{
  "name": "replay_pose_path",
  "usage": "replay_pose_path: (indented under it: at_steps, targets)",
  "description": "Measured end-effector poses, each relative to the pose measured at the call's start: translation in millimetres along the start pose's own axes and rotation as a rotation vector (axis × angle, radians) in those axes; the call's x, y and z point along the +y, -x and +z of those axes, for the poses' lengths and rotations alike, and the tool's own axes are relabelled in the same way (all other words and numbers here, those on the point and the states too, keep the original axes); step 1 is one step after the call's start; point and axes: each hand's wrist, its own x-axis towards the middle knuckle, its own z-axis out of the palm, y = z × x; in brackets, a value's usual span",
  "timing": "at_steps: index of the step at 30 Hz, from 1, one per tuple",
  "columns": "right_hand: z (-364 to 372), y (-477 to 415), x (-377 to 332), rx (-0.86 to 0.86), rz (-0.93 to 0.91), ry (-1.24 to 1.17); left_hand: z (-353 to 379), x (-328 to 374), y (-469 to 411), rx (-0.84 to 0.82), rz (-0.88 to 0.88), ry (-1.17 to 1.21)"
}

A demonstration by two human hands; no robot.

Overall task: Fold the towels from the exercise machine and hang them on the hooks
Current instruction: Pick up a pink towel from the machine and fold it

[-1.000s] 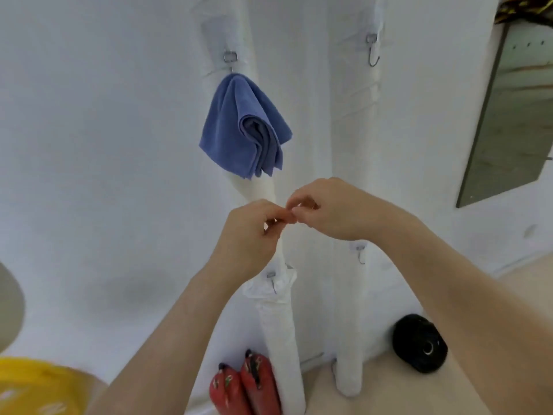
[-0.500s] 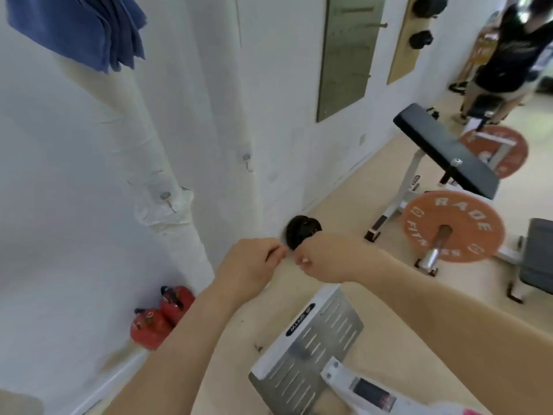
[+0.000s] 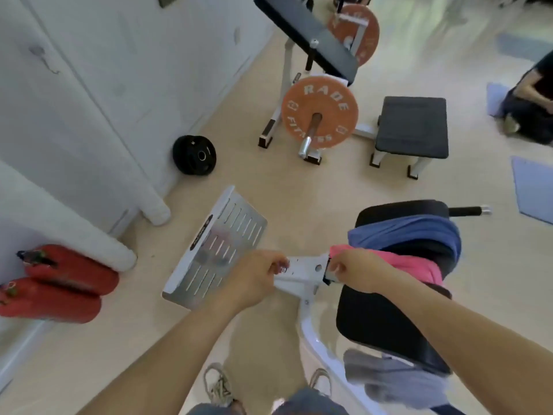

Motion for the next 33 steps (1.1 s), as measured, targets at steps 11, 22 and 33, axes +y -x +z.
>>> replay_pose_path:
  at_steps: [11,22,33]
  targets:
    - [114,80,236,0.270,0.556,-0.580,209,105,-69,-0.272,-0.046,0.079]
    - [141,16,239,0.402,0.577,-0.663,285,135,-176,-0.133,-0.031,-0.050]
    - [134,-26,235,0.451,0.712,-0.439,318,117,-234,-0.035,-0.266,0.208]
